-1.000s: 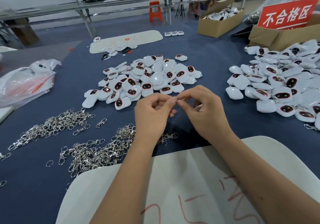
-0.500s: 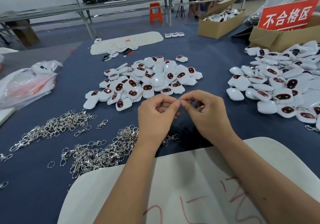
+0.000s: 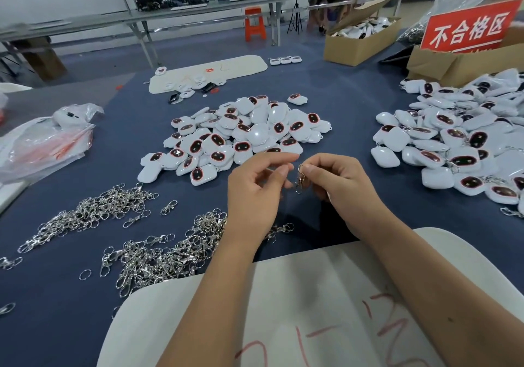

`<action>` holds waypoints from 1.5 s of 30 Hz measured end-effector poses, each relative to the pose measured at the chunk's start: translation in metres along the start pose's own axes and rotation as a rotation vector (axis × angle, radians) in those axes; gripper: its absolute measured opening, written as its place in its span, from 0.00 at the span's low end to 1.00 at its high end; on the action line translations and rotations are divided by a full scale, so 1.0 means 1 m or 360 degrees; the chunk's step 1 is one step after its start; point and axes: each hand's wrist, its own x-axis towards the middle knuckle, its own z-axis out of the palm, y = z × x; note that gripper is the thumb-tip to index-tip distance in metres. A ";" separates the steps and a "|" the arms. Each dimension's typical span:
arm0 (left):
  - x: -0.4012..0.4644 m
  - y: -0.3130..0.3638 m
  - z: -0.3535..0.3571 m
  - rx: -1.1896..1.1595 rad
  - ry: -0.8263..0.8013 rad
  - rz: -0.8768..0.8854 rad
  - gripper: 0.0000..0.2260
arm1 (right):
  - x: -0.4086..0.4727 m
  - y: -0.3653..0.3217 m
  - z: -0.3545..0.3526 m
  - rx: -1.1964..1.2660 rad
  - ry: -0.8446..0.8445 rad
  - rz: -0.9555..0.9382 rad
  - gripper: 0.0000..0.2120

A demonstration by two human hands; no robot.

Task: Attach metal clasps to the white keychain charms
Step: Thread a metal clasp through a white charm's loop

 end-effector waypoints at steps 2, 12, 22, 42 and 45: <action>-0.001 -0.001 0.002 0.0143 -0.0032 0.0127 0.14 | 0.001 0.000 -0.001 0.0067 0.0017 0.0029 0.12; 0.000 -0.004 -0.002 0.0473 -0.0069 0.0395 0.08 | -0.001 -0.001 0.000 -0.0114 -0.0040 0.0056 0.11; -0.002 -0.007 0.003 0.0496 0.0010 0.0268 0.06 | -0.002 -0.001 0.005 -0.0295 0.0085 -0.0103 0.09; 0.003 -0.006 -0.003 -0.0335 -0.0122 -0.0332 0.05 | -0.003 -0.002 0.005 -0.0182 -0.0045 -0.0205 0.10; 0.003 -0.007 -0.003 -0.0342 -0.0103 -0.0380 0.06 | -0.003 -0.002 0.005 -0.0190 -0.0001 -0.0230 0.10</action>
